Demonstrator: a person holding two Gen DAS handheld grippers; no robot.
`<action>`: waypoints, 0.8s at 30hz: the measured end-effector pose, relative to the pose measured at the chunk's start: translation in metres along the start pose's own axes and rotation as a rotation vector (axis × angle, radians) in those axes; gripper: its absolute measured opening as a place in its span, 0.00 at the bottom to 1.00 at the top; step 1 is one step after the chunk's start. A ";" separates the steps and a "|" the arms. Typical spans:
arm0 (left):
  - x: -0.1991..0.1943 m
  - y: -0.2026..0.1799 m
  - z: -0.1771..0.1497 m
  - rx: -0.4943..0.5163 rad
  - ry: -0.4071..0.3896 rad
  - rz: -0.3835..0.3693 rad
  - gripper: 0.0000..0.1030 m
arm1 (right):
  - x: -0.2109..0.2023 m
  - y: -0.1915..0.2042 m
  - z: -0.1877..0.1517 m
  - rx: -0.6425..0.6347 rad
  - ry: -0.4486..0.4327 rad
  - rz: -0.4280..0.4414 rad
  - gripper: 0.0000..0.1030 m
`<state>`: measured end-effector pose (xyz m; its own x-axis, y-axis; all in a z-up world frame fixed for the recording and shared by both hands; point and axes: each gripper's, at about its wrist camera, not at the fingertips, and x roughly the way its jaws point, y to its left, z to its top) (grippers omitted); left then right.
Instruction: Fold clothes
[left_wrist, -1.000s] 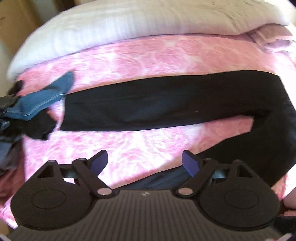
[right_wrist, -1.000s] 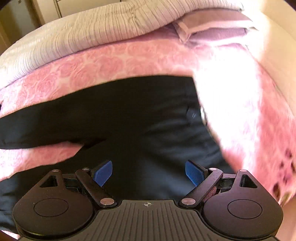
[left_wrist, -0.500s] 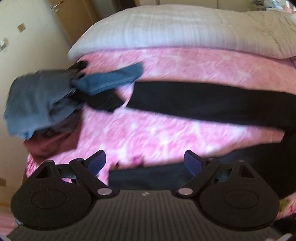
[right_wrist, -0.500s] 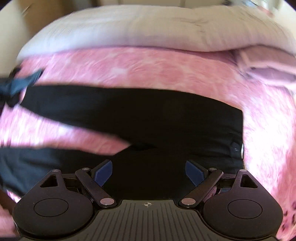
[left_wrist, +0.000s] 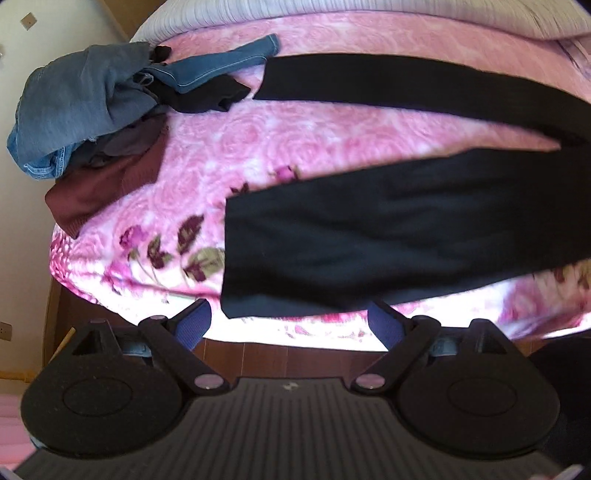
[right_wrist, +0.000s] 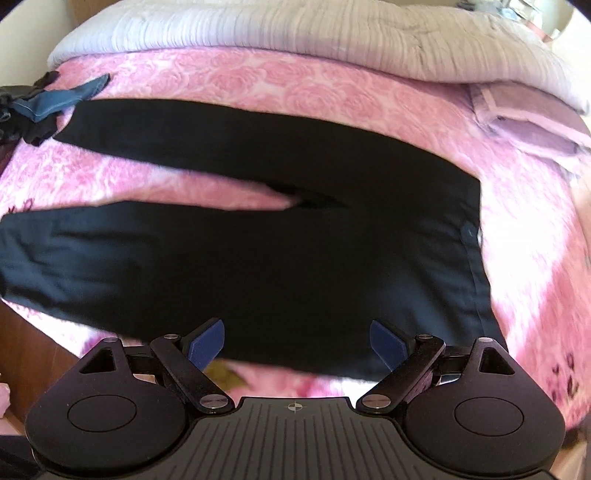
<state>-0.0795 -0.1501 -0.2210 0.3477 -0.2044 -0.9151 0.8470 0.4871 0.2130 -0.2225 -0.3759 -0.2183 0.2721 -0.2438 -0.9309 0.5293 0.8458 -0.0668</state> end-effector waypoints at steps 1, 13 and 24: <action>-0.002 -0.003 -0.004 -0.002 -0.009 -0.006 0.87 | -0.002 -0.001 -0.006 0.009 0.011 -0.005 0.86; -0.036 -0.080 0.012 -0.016 -0.106 -0.048 0.87 | -0.024 -0.035 -0.027 -0.056 0.029 -0.047 0.86; -0.056 -0.132 -0.010 0.016 -0.093 -0.025 0.87 | -0.031 -0.072 -0.055 -0.086 0.007 -0.016 0.86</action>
<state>-0.2144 -0.1944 -0.2012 0.3619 -0.2946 -0.8844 0.8618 0.4673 0.1970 -0.3134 -0.4031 -0.2044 0.2587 -0.2549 -0.9317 0.4629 0.8793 -0.1121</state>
